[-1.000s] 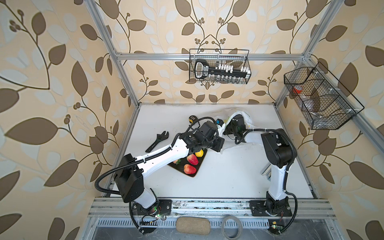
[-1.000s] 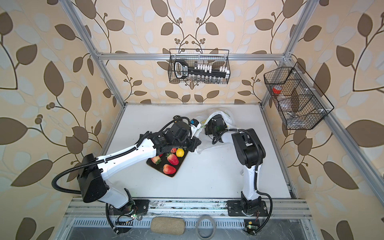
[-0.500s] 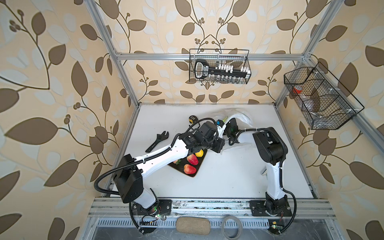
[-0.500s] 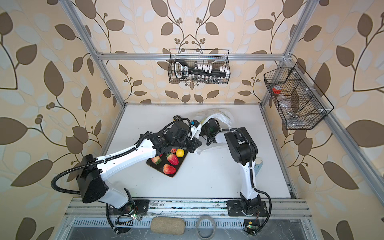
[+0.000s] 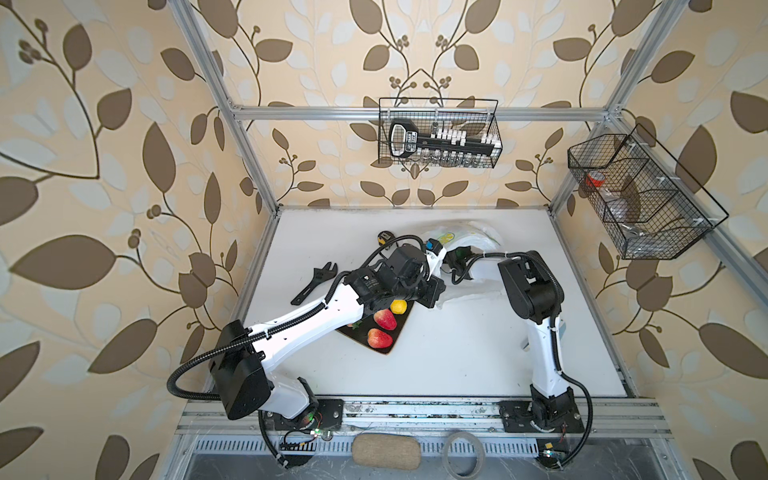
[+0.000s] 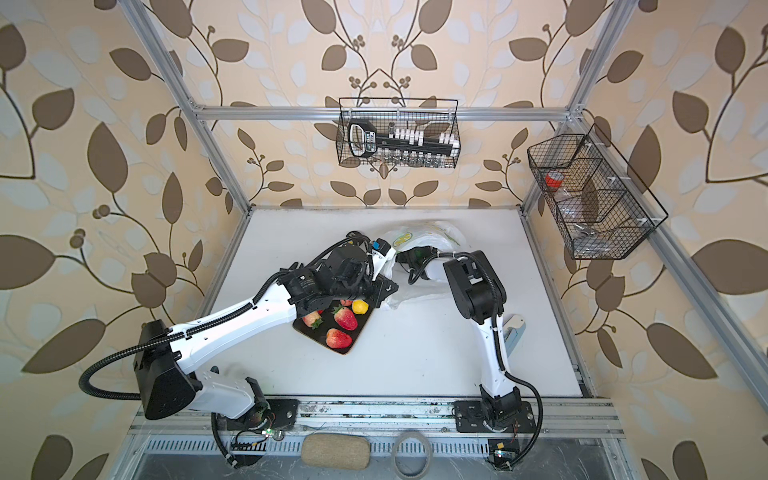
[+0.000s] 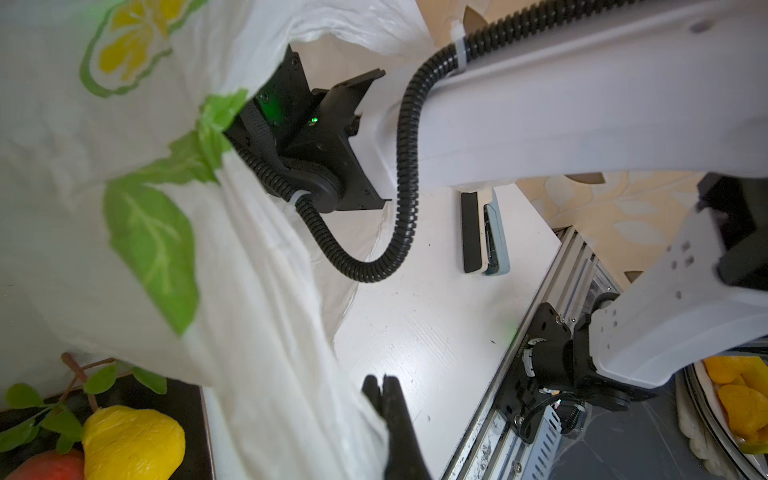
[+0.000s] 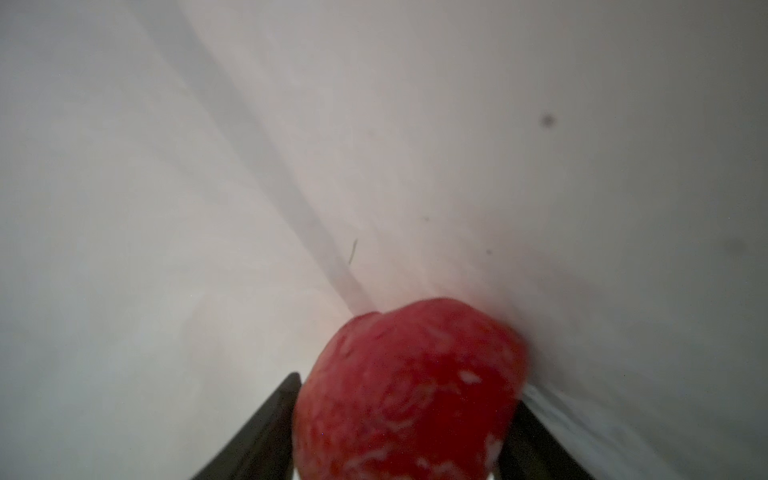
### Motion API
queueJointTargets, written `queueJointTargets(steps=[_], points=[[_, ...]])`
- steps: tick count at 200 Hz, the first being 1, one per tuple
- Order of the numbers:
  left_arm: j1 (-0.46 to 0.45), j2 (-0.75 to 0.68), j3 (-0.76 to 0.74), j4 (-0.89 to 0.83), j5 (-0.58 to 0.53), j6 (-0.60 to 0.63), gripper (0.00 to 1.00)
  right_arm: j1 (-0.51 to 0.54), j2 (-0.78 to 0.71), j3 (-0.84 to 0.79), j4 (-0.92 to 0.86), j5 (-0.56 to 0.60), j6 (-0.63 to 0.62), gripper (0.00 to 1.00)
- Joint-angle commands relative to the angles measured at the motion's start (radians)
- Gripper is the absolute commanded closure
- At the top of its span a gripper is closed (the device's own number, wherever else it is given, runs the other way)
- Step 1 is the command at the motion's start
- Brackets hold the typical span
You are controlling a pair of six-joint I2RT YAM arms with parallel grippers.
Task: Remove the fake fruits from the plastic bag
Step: 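Close the right gripper on the red strawberry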
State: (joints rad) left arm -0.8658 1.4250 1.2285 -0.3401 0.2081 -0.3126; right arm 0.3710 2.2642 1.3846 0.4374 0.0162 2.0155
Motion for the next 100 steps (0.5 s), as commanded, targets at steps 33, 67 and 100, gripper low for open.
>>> queueJointTargets(steps=[33,67,100], points=[[-0.012,-0.041,-0.015,0.003,-0.026,0.008,1.00,-0.001,-0.009,-0.026,-0.022,0.028,-0.046,0.51],[-0.012,-0.034,-0.011,0.010,-0.096,-0.003,1.00,-0.009,-0.084,-0.085,-0.007,-0.001,-0.168,0.55],[-0.012,-0.016,0.001,0.025,-0.174,-0.012,1.00,-0.014,-0.177,-0.176,0.007,-0.045,-0.295,0.55]])
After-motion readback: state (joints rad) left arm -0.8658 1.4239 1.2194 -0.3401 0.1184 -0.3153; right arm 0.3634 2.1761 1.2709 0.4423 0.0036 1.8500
